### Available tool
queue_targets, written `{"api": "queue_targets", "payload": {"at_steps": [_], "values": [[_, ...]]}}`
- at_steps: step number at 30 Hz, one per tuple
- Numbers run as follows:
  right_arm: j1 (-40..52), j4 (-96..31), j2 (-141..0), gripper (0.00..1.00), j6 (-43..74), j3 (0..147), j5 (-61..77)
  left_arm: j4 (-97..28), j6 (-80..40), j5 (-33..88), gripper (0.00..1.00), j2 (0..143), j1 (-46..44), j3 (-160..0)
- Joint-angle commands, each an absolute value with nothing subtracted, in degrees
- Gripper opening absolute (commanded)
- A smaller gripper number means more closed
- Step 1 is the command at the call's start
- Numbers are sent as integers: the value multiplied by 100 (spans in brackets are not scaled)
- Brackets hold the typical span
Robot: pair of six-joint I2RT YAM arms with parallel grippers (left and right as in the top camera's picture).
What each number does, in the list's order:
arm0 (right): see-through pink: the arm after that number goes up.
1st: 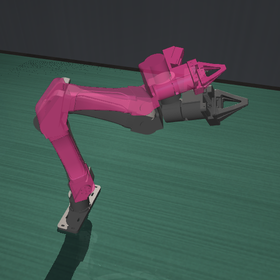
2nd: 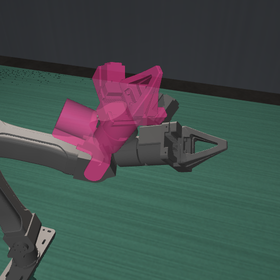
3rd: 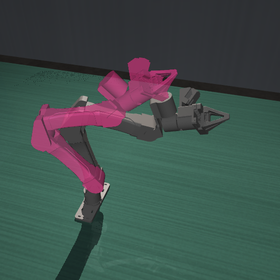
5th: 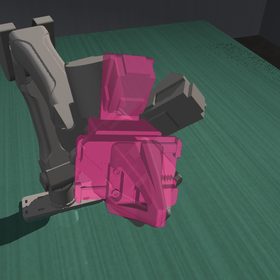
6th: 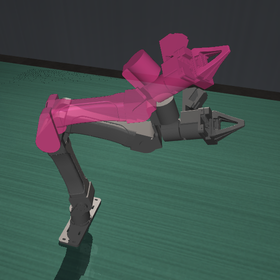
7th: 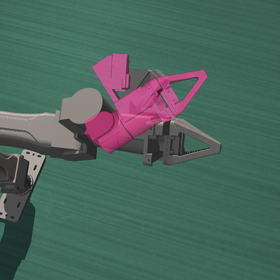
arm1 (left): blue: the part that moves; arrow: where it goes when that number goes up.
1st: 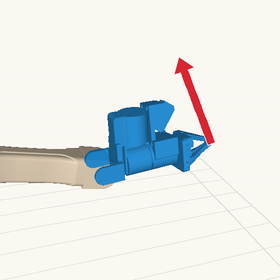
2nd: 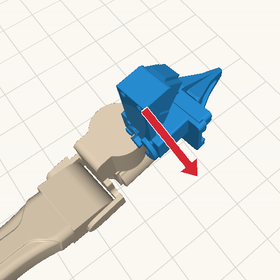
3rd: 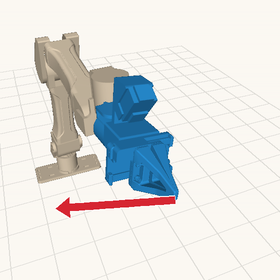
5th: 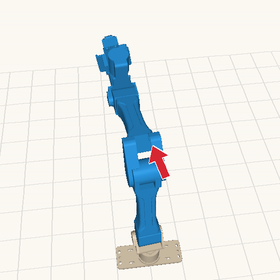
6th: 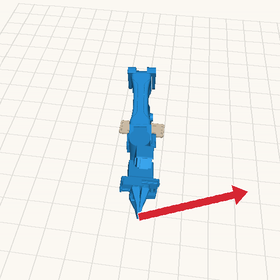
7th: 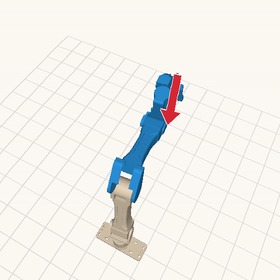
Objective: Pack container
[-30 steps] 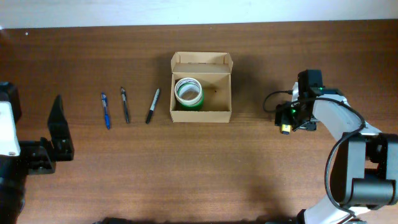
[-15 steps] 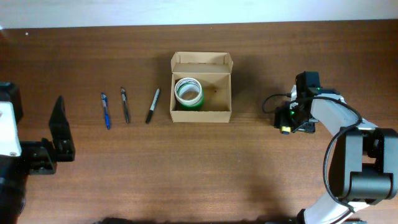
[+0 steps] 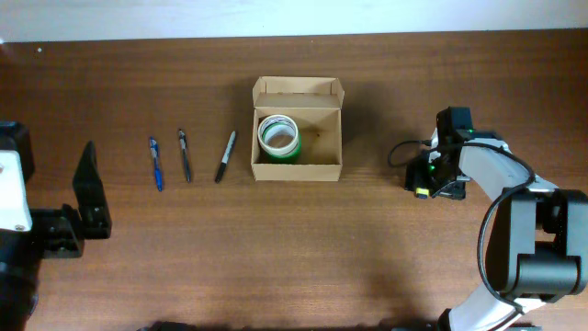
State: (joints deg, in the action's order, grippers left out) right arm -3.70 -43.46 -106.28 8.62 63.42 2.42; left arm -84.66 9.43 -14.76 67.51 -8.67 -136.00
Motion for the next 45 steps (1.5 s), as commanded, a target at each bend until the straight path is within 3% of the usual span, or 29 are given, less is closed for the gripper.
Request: {"api": "queue_targets", "payload": {"at_steps": [1,34,45], "values": [[-351,-4353,-10722,79,906,6307,207,-8471,998,-1367,99,6792,-884,-13579],[-349,-3763,-10744,71,646,6407,25,-8449,998,-1367,99,6792,-884,-13579],[-340,-3889,-10744,54,648,6407,43,-8455,998,-1367,99,6792,-884,-13579]]}}
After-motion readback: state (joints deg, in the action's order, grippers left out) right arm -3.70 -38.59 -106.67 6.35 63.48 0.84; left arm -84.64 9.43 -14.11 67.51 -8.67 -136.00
